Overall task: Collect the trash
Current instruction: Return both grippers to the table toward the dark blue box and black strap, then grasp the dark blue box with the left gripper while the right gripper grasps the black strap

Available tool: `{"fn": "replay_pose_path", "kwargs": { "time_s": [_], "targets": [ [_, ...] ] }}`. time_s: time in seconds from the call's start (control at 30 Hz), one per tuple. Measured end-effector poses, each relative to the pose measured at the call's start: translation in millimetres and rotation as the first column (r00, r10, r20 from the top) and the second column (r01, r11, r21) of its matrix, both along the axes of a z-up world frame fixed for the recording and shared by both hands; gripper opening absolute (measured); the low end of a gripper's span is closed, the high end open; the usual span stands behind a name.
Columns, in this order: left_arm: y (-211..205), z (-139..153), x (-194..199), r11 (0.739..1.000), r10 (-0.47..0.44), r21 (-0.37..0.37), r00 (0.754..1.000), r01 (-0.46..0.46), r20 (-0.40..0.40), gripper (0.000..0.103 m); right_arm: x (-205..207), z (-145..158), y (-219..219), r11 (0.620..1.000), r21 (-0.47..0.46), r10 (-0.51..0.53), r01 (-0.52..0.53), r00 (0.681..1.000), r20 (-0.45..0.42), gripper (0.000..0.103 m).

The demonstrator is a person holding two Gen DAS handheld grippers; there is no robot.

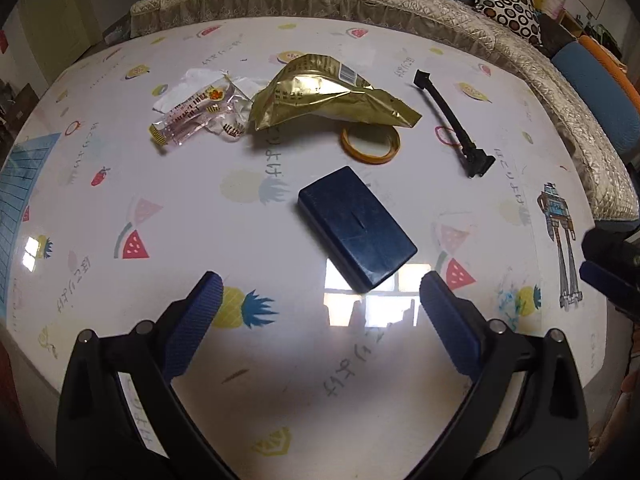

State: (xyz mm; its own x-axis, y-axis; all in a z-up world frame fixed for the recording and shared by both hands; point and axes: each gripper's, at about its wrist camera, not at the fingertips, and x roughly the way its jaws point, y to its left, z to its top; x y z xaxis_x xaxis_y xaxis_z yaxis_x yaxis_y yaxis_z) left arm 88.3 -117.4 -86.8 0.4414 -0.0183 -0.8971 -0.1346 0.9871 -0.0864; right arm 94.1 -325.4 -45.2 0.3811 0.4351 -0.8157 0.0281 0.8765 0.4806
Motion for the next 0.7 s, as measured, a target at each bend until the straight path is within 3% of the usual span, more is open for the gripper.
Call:
{"fn": "replay_pose_path", "kwargs": {
  "time_s": [0.2, 0.3, 0.37, 0.5, 0.6, 0.7],
  "targets": [
    [3, -21, 19, 0.991, 0.129, 0.013, 0.992, -0.129, 0.002, 0.096, 70, -21, 13, 0.997, -0.04, 0.073, -0.072, 0.997, 0.001, 0.085],
    [8, -32, 27, 0.982, 0.182, -0.044, 0.983, -0.183, -0.028, 0.096, 101, -37, 15, 0.993, -0.093, 0.074, -0.075, 0.997, -0.016, 0.084],
    [5, -32, 30, 0.98, 0.195, -0.045, 0.981, -0.196, -0.019, 0.096, 118, -47, 17, 0.993, -0.08, 0.083, -0.084, 0.996, -0.024, 0.083],
    [-8, -35, 35, 0.979, 0.201, 0.048, 0.98, -0.201, 0.005, 0.096, 133, -61, 22, 0.993, -0.084, 0.084, -0.087, 0.996, -0.039, 0.071],
    [-11, -43, 39, 0.974, 0.223, 0.04, 0.975, -0.223, -0.007, 0.098, 140, -68, 27, 0.994, -0.083, 0.073, -0.077, 0.996, -0.053, 0.062],
    [-14, -45, 41, 0.973, 0.228, 0.041, 0.974, -0.228, 0.007, 0.097, 140, -69, 34, 0.986, -0.143, 0.082, -0.088, 0.996, -0.043, 0.046]
  ]
}}
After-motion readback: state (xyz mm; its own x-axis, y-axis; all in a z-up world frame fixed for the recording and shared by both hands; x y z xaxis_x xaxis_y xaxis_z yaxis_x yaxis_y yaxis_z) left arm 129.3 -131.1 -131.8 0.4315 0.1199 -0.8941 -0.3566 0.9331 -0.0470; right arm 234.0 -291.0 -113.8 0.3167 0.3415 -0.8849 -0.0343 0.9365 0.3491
